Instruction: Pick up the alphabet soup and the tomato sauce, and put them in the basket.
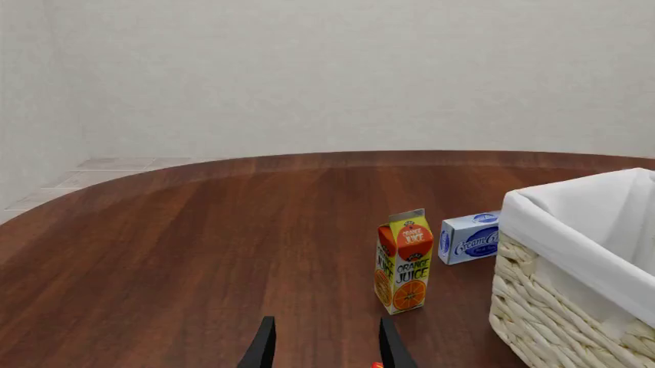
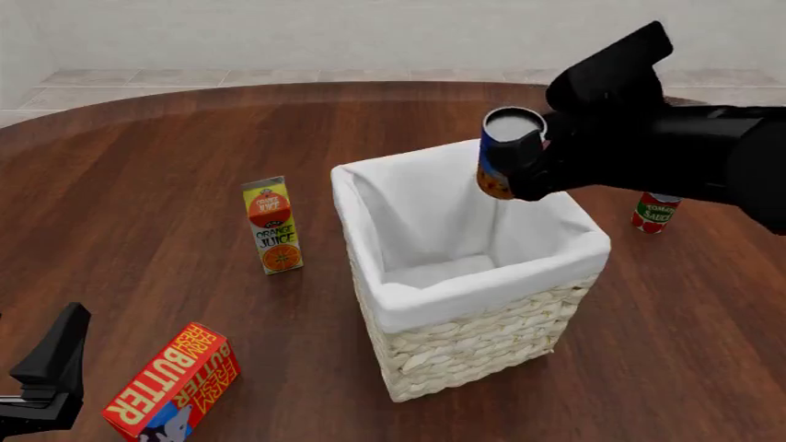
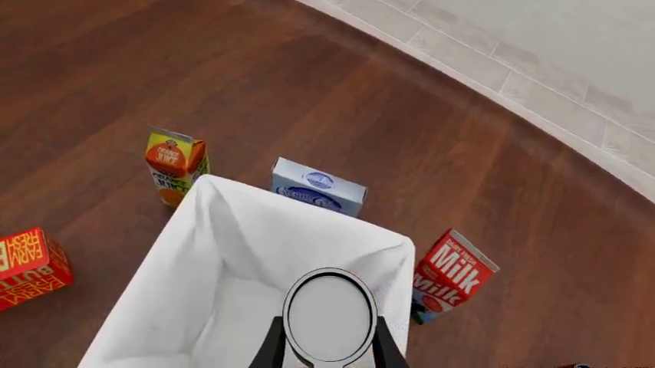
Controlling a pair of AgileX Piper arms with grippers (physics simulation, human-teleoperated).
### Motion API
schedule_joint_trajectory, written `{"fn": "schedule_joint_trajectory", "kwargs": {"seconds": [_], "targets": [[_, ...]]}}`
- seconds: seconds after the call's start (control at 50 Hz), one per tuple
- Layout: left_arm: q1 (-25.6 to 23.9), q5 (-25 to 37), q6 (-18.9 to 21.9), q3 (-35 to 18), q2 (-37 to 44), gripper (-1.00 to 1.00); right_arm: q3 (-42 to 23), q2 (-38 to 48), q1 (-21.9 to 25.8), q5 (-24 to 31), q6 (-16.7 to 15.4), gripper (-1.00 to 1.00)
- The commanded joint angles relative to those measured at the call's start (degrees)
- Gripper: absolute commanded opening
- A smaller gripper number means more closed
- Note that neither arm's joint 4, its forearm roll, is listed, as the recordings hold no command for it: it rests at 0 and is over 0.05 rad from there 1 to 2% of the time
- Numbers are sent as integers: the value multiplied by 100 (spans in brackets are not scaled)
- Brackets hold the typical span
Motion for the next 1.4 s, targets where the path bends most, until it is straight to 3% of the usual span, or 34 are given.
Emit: {"fn": "schedule_joint_trajectory", "kwargs": {"seconds": [0.02,0.58,1.4], "targets": [[-1,1,-2,0,-2,100,-138,108,44,195,43,-100],[1,-1,-1,0,2,100,29,411,-36,435,-2,-100],[0,-1,-1,0,3,100,451,636,-2,203,88,-100]]}}
